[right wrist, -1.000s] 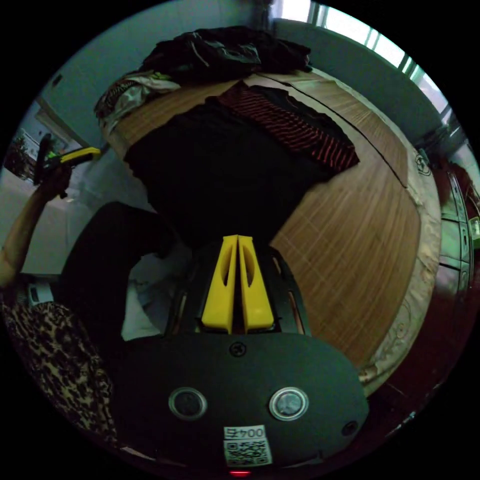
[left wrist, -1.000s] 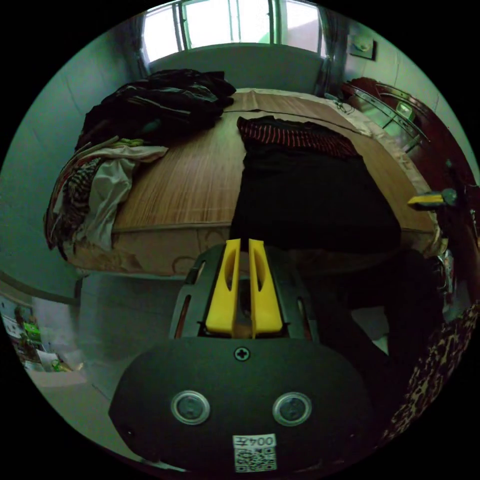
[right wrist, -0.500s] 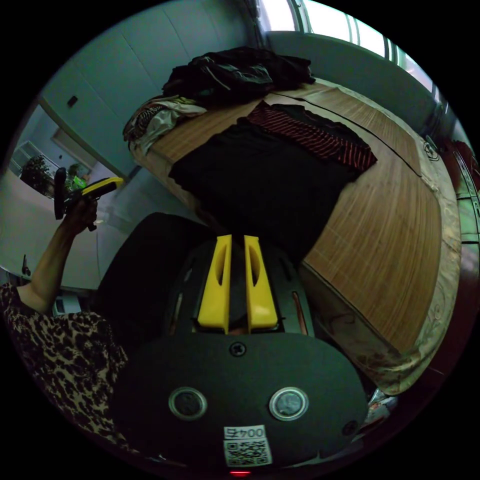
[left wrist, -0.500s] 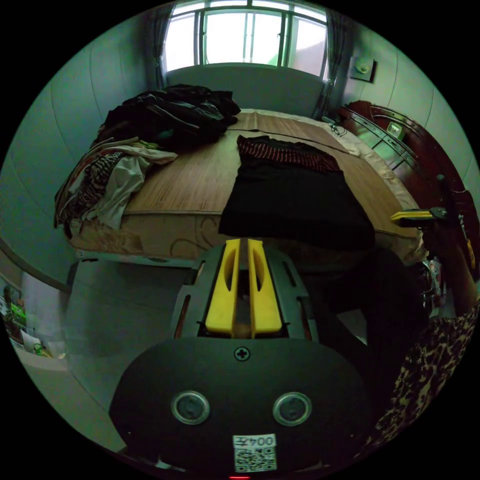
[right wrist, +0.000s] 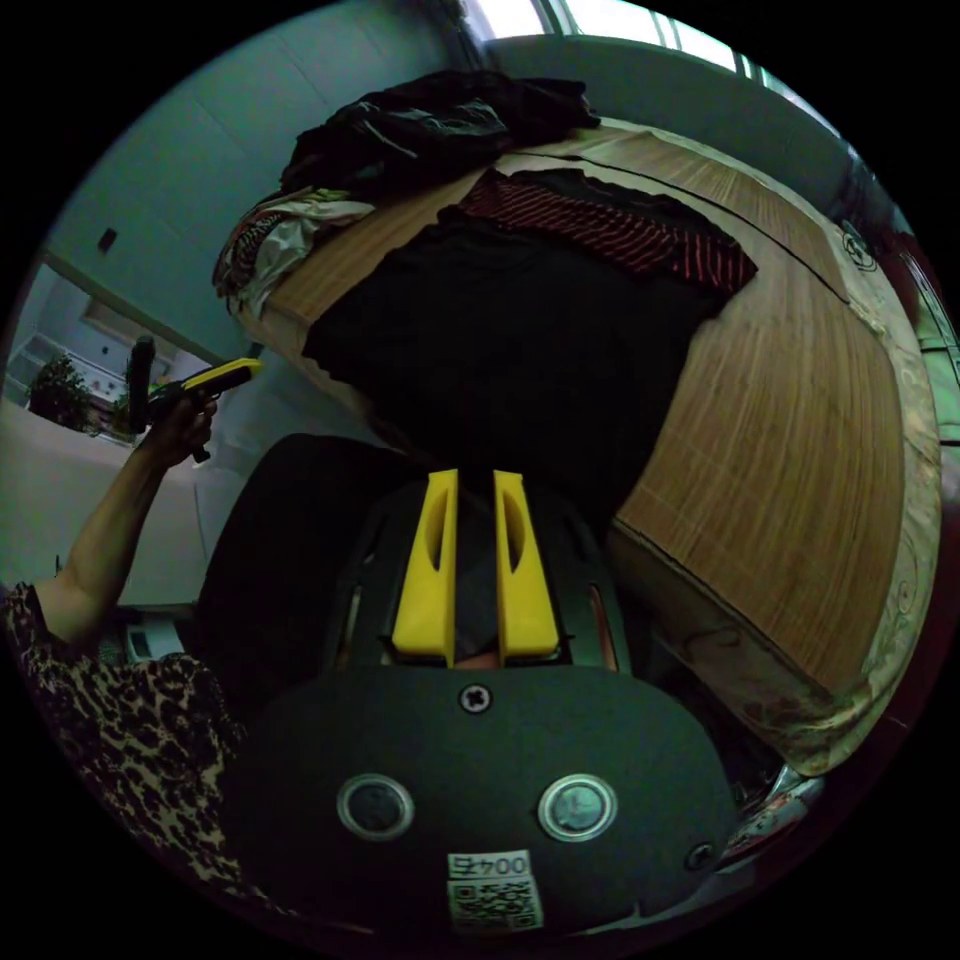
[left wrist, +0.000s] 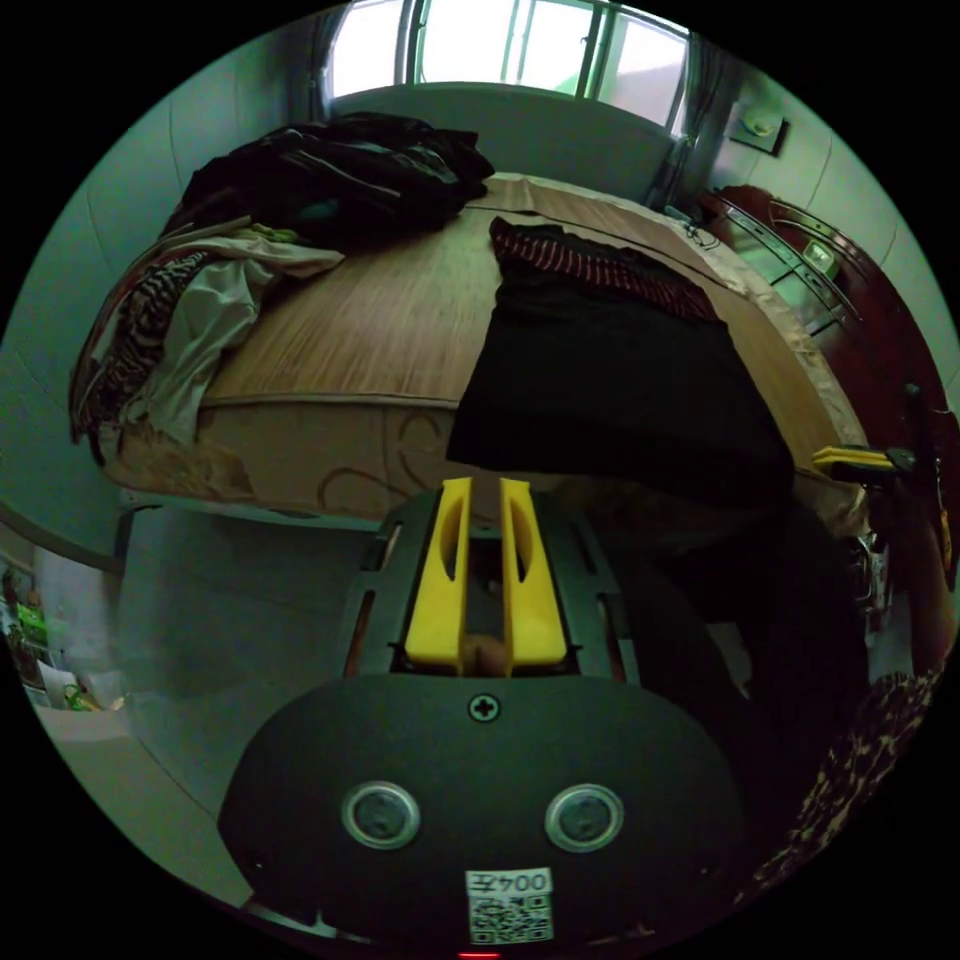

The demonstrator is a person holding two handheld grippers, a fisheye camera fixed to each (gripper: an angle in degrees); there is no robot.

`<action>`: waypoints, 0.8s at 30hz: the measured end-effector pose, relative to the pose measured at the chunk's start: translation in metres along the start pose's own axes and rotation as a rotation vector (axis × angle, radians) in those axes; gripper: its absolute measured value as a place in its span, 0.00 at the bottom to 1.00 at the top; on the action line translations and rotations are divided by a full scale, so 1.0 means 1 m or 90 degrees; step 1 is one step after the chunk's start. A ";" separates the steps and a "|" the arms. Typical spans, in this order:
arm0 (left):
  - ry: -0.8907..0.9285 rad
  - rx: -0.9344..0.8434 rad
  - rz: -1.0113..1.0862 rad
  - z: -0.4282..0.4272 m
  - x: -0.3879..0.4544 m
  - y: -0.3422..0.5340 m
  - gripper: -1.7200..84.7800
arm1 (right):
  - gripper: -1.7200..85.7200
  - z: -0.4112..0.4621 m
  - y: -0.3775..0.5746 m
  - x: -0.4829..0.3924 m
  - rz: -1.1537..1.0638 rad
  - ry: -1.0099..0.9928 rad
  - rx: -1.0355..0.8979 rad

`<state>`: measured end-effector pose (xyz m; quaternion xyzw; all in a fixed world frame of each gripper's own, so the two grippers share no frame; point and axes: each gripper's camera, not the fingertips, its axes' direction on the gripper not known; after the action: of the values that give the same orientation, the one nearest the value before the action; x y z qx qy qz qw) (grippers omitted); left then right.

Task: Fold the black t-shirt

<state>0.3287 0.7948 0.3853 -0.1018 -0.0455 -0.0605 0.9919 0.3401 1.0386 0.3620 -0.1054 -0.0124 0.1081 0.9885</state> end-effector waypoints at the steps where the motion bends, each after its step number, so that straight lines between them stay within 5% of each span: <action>1: -0.006 -0.006 0.003 0.009 -0.002 -0.004 0.08 | 0.09 0.002 0.001 0.001 0.004 -0.001 -0.003; 24: -0.020 -0.033 0.029 0.110 -0.008 -0.053 0.09 | 0.10 0.051 0.031 0.000 0.063 0.000 -0.050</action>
<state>0.3058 0.7672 0.5024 -0.1295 -0.0574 -0.0374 0.9892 0.3310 1.0783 0.4051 -0.1448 -0.0115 0.1563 0.9770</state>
